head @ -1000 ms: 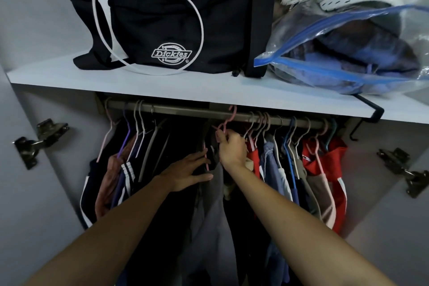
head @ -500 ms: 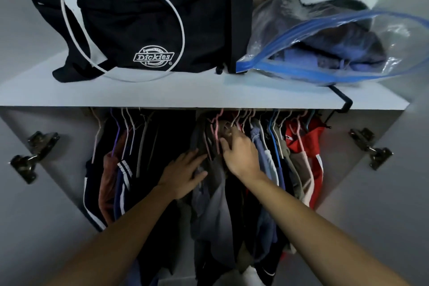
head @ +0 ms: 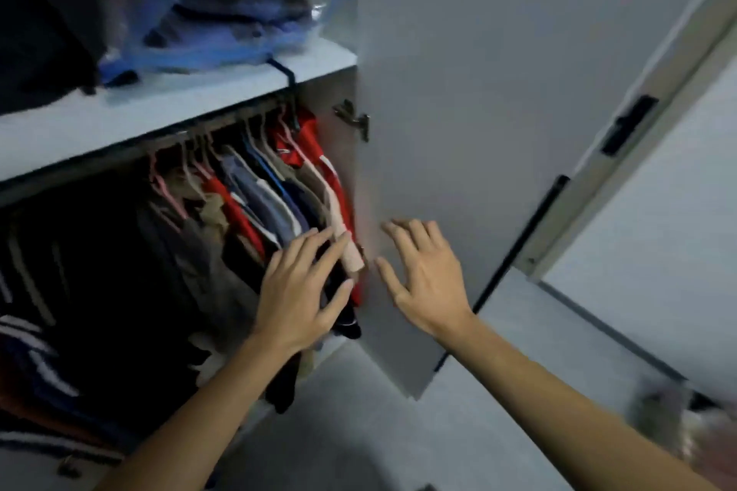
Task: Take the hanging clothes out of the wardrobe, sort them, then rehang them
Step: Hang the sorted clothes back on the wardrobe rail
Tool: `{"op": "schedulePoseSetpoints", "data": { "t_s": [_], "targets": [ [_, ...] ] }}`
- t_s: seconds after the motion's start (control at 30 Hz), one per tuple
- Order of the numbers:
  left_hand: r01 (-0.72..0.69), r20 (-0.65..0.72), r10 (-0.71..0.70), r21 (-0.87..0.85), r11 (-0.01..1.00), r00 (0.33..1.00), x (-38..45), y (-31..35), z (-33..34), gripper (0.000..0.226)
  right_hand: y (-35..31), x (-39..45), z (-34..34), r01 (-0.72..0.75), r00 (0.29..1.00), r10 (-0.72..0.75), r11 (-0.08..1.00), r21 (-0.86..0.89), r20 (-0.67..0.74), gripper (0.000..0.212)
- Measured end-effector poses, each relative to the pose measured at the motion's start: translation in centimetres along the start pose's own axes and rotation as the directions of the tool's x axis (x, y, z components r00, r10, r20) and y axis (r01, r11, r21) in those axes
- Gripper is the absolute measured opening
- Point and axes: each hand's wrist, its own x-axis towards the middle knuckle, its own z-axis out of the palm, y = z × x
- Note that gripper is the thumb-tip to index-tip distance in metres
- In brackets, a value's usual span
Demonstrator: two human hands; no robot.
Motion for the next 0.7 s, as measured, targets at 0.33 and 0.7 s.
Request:
{"op": "schedulePoseSetpoints", "data": {
  "t_s": [0.33,0.7],
  "targets": [
    [-0.426,0.165,0.508,-0.366,0.828,0.846,-0.6,29.4,9.3,0.068,14.5,-28.8,-18.0,-0.531,0.839,0.502,0.84,-0.111,-0.21,0.048],
    [-0.648,0.28,0.809,-0.49,0.583,0.517,-1.1,62.7,25.0,0.068,28.3,-56.8,-33.3,-0.862,0.496,0.774,0.494,-0.115,-0.393,0.051]
  ]
}}
